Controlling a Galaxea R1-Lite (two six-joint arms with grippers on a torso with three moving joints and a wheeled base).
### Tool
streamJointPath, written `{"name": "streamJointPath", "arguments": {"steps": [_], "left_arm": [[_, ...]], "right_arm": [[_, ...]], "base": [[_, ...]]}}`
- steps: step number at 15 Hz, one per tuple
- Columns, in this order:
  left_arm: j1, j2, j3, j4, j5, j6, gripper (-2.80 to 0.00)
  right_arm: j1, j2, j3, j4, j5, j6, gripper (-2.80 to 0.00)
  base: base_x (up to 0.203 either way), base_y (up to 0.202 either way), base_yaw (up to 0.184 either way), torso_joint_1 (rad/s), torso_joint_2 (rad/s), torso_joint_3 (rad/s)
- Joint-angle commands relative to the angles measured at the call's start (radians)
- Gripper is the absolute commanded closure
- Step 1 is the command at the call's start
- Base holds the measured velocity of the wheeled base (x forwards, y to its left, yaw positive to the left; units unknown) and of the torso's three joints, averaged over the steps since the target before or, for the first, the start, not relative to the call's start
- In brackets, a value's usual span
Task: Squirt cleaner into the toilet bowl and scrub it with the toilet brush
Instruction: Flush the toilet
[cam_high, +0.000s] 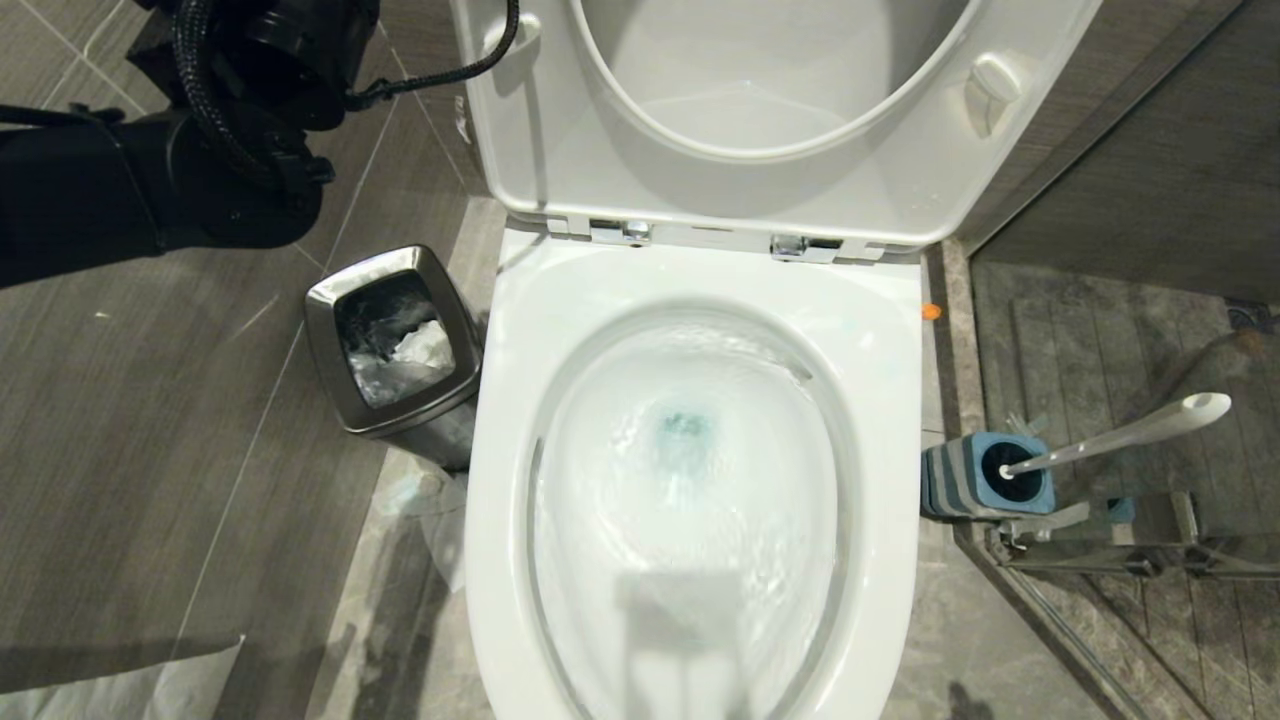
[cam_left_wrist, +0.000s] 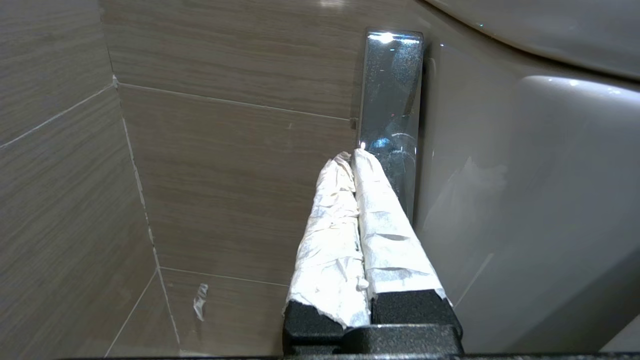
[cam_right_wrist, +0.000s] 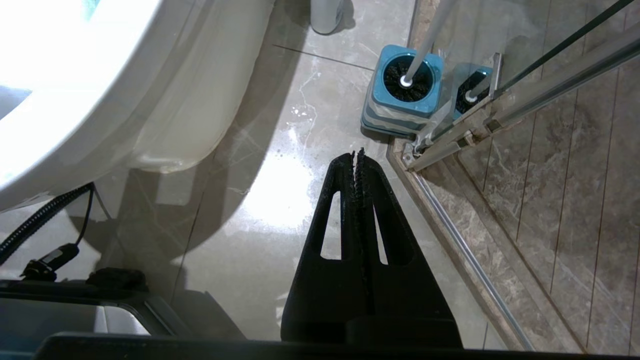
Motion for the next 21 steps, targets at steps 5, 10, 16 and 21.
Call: {"name": "streamJointPath", "arguments": {"steps": [5, 10, 16, 21], "left_arm": [[0.001, -0.05, -0.001, 0.022, -0.001, 0.011, 0.0], [-0.002, -0.114, -0.001, 0.049, 0.004, 0.028, 0.0], [-0.011, -0.197, 0.0, 0.063, 0.008, 0.054, 0.0], [-0.03, -0.25, 0.005, 0.069, 0.009, 0.084, 0.0]], "right_arm": [[0.0, 0.0, 0.002, 0.0, 0.001, 0.0, 0.0], [0.0, 0.0, 0.002, 0.0, 0.001, 0.0, 0.0], [0.0, 0.0, 0.002, 0.0, 0.001, 0.0, 0.0], [0.0, 0.0, 0.002, 0.0, 0.001, 0.0, 0.0]], "base": [[0.0, 0.0, 0.0, 0.0, 0.0, 0.0], [0.0, 0.0, 0.0, 0.0, 0.0, 0.0], [0.0, 0.0, 0.0, 0.0, 0.0, 0.0], [0.0, 0.0, 0.0, 0.0, 0.0, 0.0]]}}
